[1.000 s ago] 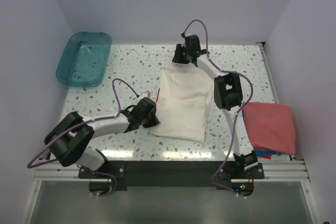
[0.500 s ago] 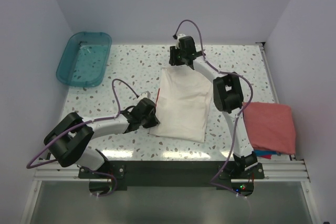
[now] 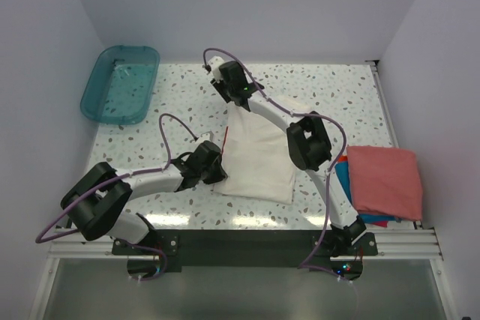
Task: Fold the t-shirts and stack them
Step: Fold the tshirt
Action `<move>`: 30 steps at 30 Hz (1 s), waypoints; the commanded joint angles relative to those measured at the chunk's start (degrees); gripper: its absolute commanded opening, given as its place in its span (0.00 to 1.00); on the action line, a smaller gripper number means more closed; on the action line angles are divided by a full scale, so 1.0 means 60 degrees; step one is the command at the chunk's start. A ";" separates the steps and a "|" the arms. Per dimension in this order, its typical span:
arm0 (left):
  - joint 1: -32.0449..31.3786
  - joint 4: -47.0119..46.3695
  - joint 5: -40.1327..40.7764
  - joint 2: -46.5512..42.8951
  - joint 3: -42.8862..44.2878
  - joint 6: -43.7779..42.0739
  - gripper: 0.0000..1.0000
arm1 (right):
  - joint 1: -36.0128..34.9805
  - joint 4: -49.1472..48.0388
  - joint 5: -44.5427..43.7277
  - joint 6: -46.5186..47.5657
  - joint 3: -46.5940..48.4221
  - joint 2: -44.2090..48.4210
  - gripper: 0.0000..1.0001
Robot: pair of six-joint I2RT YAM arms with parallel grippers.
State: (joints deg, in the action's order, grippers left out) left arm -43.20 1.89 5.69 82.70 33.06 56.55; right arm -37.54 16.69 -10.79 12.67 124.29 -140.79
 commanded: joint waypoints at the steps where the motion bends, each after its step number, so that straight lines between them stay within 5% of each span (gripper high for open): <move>1: -0.0080 0.1194 0.0018 0.0031 -0.0368 -0.0139 0.00 | 0.0236 -0.0276 -0.1072 0.1081 0.0408 -0.0206 0.41; 30: 0.0022 0.1077 -0.0099 0.0250 -0.0383 -0.0314 0.00 | 0.0075 -0.0584 -0.0868 0.1419 -0.0456 -0.0324 0.38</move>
State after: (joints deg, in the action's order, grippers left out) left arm -43.13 2.26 5.54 82.48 32.99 56.42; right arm -36.75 15.29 -15.59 20.56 122.21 -142.93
